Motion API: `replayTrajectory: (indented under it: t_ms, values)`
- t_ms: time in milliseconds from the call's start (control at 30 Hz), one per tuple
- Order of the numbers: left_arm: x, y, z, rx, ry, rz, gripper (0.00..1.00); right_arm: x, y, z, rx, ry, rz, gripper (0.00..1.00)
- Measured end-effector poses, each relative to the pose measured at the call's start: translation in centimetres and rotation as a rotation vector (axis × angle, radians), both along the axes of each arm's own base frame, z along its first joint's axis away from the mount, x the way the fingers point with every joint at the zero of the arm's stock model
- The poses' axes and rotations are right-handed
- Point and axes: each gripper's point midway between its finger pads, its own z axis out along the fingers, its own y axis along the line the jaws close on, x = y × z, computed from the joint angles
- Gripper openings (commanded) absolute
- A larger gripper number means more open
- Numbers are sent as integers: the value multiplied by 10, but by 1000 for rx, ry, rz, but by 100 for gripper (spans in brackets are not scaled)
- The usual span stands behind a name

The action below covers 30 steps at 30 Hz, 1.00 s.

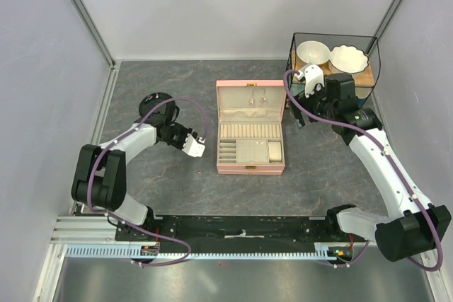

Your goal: Organize the mixed jewelry

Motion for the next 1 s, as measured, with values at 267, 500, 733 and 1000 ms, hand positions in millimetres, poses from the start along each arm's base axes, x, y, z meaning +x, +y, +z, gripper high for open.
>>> replayTrajectory:
  t_ms: [267, 500, 733, 1000]
  values:
    - [0, 2, 12, -86, 81, 164, 40, -2, 0, -7, -3, 13, 2, 98]
    - [-1, -4, 11, -167, 262, 404, 37, -2, 0, -7, -3, 13, 2, 98]
    - [-9, -12, -9, -143, 399, 588, 34, -2, 0, -7, -4, 13, 1, 98]
    - [-16, -9, -21, -109, 458, 718, 34, -2, -1, -9, -6, 15, -2, 98]
